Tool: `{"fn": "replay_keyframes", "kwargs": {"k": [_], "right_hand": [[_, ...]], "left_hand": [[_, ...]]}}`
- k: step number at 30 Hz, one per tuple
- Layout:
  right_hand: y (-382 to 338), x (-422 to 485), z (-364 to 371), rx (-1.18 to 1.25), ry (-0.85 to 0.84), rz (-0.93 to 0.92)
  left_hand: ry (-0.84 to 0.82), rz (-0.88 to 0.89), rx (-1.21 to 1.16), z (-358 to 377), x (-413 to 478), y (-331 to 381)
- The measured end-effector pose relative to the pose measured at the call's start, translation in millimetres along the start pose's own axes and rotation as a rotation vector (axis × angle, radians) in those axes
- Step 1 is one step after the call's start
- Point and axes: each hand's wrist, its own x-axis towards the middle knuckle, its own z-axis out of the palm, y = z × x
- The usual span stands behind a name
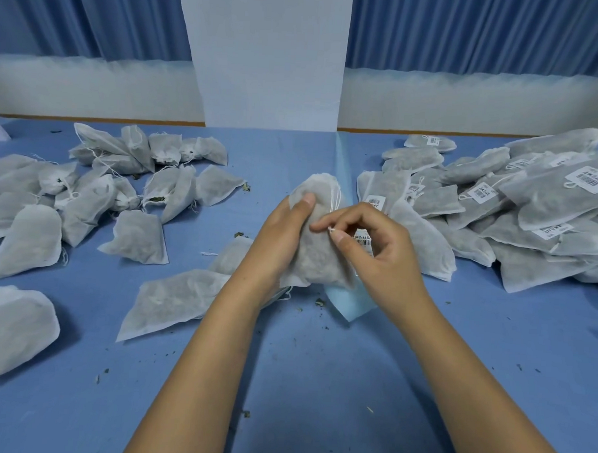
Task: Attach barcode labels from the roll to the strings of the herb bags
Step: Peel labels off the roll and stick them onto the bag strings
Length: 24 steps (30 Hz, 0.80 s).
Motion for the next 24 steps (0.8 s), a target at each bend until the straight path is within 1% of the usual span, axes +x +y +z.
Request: {"fn": "replay_keyframes", "kwargs": {"k": [4, 7, 10, 13, 15, 16, 17, 18, 19, 21, 22, 24], "right_hand": [[0, 0, -2, -0.063, -0.047, 0.043], [-3, -1, -1, -0.163, -0.068, 0.064], [-4, -2, 0, -0.248, -0.109, 0.083], [-7, -1, -3, -0.237, -0.168, 0.1], [-10, 0, -7, -0.218, -0.117, 0.078], [-10, 0, -11, -0.245, -0.043, 0.069], [-10, 1, -15, -0.329, 0.054, 0.067], [-10, 1, -21, -0.464, 0.117, 0.091], [-10, 2, -26, -0.605, 0.117, 0.155], [-14, 1, -31, -0.816, -0.049, 0.346], [-16, 1, -31, -0.894, -0.135, 0.4], [-15, 1, -30, -0.95, -0.268, 0.408]], "left_hand": [[-0.098, 0.025, -0.076, 0, -3, 0], [-0.119, 0.021, -0.074, 0, -4, -1], [-0.089, 0.016, -0.094, -1, -3, -2], [-0.003, 0.04, -0.067, -2, -1, -1], [0.097, 0.062, -0.013, -2, 0, 1], [0.145, 0.073, 0.01, -2, 0, 2], [0.187, 0.08, 0.018, -4, 1, 3], [0.223, 0.079, 0.007, -5, 2, 3], [0.256, 0.07, -0.013, -8, 2, 4], [0.314, 0.048, -0.054, -14, 4, 4], [0.34, 0.042, -0.074, -15, 4, 5], [0.377, 0.04, -0.115, -17, 5, 5]]}}
